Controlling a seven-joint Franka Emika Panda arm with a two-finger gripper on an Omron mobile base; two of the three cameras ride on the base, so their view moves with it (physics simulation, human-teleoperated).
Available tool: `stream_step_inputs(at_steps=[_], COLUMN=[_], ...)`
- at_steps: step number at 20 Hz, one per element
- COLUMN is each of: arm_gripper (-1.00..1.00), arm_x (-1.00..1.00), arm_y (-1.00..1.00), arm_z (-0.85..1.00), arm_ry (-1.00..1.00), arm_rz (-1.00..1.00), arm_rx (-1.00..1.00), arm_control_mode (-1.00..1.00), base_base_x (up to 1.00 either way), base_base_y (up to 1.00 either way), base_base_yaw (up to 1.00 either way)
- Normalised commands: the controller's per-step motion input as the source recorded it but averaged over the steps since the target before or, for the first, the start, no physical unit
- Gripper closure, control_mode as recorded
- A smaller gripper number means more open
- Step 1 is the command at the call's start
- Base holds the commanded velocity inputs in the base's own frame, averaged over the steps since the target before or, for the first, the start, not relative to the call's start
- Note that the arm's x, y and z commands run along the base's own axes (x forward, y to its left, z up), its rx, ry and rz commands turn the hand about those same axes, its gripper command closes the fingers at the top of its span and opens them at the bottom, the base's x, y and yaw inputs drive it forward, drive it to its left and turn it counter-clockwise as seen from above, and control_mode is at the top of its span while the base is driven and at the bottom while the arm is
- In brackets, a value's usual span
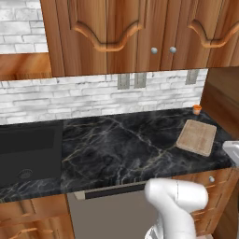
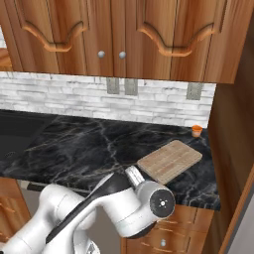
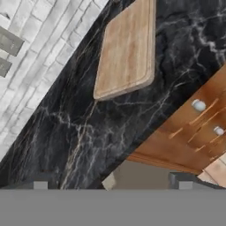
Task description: Open the drawer on the right and place the cutting tools on the cutting board.
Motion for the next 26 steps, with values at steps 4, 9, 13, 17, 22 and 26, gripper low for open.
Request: stream_step_inputs(at_steps=[4, 9, 13, 17, 22, 26], arm_gripper=[-1.00, -1.00, -1.00, -1.00, -1.00, -1.00], arm_x=[-0.20, -0.23, -0.26, -0.08, 0.00, 0.17], arm_y=[-0.22, -0.09, -0.06, -0.07, -0.01, -0.48], arm_z=[-0.77, -0.74, -0.63, -0.56, -0.14, -0.04], arm_ry=[-0.33, -0.32, -0.38, -0.40, -0.10, -0.06], arm_rz=[0.20, 0.29, 0.29, 0.23, 0.05, -0.07], arm_rx=[-0.19, -0.38, -0.39, -0.31, -0.08, 0.00], arm_control_mode=[-1.00, -1.00, -1.00, -1.00, -1.00, -1.00], base_base_x=[0.00, 0.00, 0.00, 0.00, 0.00, 0.00], base_base_y=[0.00, 0.00, 0.00, 0.00, 0.00, 0.00], base_base_yaw=[0.00, 0.00, 0.00, 0.00, 0.00, 0.00])
